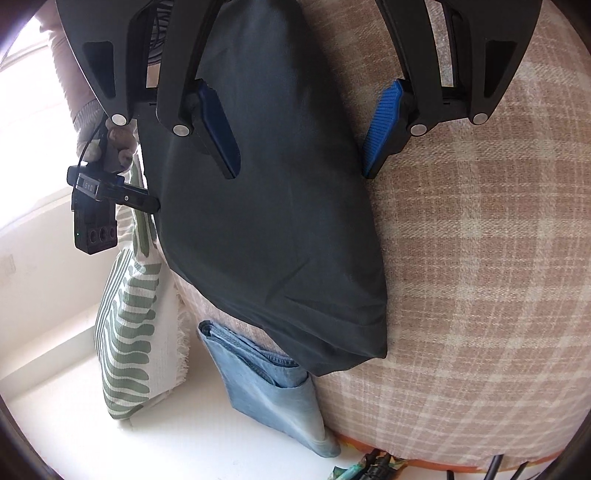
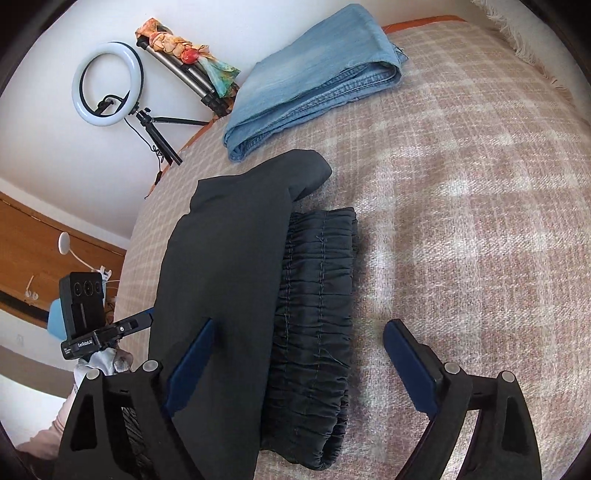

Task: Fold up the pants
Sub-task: 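Carry the folded sweatpants with the right gripper onto the blue jeans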

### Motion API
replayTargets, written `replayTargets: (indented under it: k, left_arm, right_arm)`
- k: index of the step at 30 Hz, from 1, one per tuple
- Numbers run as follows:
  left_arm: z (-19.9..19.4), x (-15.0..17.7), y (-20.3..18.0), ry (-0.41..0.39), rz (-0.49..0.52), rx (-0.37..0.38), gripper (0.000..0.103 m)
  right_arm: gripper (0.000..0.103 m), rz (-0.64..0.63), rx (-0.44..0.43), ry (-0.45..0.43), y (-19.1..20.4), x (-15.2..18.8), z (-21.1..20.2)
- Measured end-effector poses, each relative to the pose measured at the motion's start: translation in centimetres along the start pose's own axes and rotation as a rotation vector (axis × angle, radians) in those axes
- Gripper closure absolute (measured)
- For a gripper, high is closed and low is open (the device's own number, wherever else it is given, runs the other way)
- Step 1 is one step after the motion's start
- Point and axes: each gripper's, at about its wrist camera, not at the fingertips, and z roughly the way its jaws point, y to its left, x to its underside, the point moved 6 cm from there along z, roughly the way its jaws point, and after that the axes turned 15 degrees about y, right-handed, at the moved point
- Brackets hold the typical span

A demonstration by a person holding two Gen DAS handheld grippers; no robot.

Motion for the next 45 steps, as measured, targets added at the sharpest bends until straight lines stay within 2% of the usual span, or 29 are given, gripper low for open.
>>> replayTargets:
  k: [2,3,4,8,12,15,17,18,19,22,24,25,26,27,28,29,32,33,38,45]
  left_arm:
    - [0.2,-0.4,-0.1,0.001,0.011,-0.003,0.036]
    - [0.3,-0.6,-0.2,0.003,0.015,-0.004,0.036]
    - [0.4,-0.8,-0.2,0.005,0.017,-0.004,0.036]
    - [0.6,-1.2,-0.4,0.020,0.025,0.014,0.036]
    - [0.8,-1.8,-0.6,0.023,0.021,0.029,0.036]
    - [1.0,-2.1,-1.0,0.019,0.029,0.031,0.037]
    - [1.2,-2.3,-1.1,0.015,0.031,0.032,0.039]
    - [1.3,-2.4,-1.2,0.014,0.032,0.033,0.039]
    - [1.3,-2.4,-1.3,0.014,0.035,0.033,0.039]
    - [1.6,-2.6,-1.2,0.012,0.033,0.019,0.051]
    - [1.7,-2.8,-1.2,0.007,0.020,0.021,0.059]
    - [1.8,-2.8,-1.1,0.012,0.015,0.021,0.069]
    - [1.9,-2.9,-1.0,0.012,0.011,0.015,0.074]
    - [1.8,-2.9,-0.9,0.007,0.010,0.008,0.075]
    - [1.7,-2.9,-1.0,0.001,0.012,0.006,0.080]
    - [1.5,-2.9,-1.0,-0.007,0.016,0.003,0.089]
    - [0.5,-2.8,-1.5,-0.041,0.037,0.003,0.095]
    - [0.2,-2.8,-1.8,-0.051,0.052,-0.003,0.096]
    - [-1.3,-2.4,-3.8,-0.087,0.131,-0.033,0.097]
    - [-3.8,-3.2,-5.9,-0.150,0.180,-0.013,0.097]
  right_arm:
    - [0.017,-0.014,-0.021,0.001,0.0,0.3,0.0]
    - [0.032,-0.026,-0.040,0.012,0.1,0.5,0.1]
    - [0.038,-0.030,-0.085,0.041,0.3,0.8,0.4]
    - [0.038,-0.054,-0.109,0.065,0.4,1.2,0.8]
    - [0.038,-0.019,-0.197,0.045,-0.4,0.7,0.8]
    - [0.036,-0.054,-0.162,0.052,0.3,0.3,1.3]
    - [0.042,-0.079,-0.133,0.056,0.5,0.6,1.3]
    - [0.054,-0.087,-0.128,0.063,0.6,0.8,1.2]
    - [0.059,-0.091,-0.140,0.080,0.7,1.0,1.2]
    - [0.059,-0.088,-0.166,0.068,0.5,1.5,1.0]
    - [0.056,-0.070,-0.181,0.062,0.3,1.4,1.7]
    - [0.058,-0.056,-0.195,0.059,0.2,1.3,2.0]
    - [0.061,-0.055,-0.198,0.041,0.4,1.2,2.0]
    - [0.067,-0.066,-0.170,0.038,0.7,1.3,2.0]
    - [0.073,-0.087,-0.133,0.033,1.3,1.4,1.8]
    - [0.076,-0.109,-0.107,0.027,1.8,1.5,1.4]
    - [0.080,-0.135,-0.056,0.003,3.3,1.8,0.1]
    - [0.081,-0.142,-0.023,-0.014,4.2,2.0,-0.5]
    - [0.082,-0.160,0.033,-0.040,6.1,2.2,-1.5]
    - [0.082,-0.200,0.098,-0.105,9.0,2.1,-4.4]
